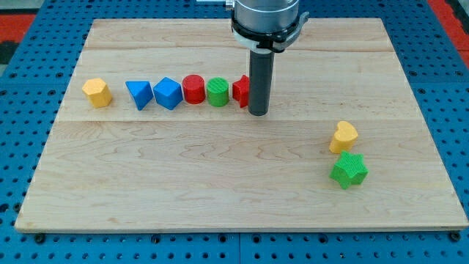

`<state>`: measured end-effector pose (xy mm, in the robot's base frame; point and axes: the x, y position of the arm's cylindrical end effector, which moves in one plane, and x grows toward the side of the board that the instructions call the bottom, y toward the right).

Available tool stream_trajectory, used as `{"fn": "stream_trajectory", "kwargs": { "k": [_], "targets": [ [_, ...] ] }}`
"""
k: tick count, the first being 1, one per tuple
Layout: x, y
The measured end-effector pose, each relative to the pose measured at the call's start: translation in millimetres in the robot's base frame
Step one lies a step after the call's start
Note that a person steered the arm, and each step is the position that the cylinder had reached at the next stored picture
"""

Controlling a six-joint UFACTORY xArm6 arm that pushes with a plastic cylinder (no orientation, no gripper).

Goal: Place the red star to the top left of the yellow heart

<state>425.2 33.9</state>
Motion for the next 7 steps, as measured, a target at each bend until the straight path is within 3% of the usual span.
{"fn": "stream_trajectory", "kwargs": {
  "k": [5, 7],
  "targets": [
    [-41.5, -68.9],
    [-65.9, -44.0]
  ]
}}
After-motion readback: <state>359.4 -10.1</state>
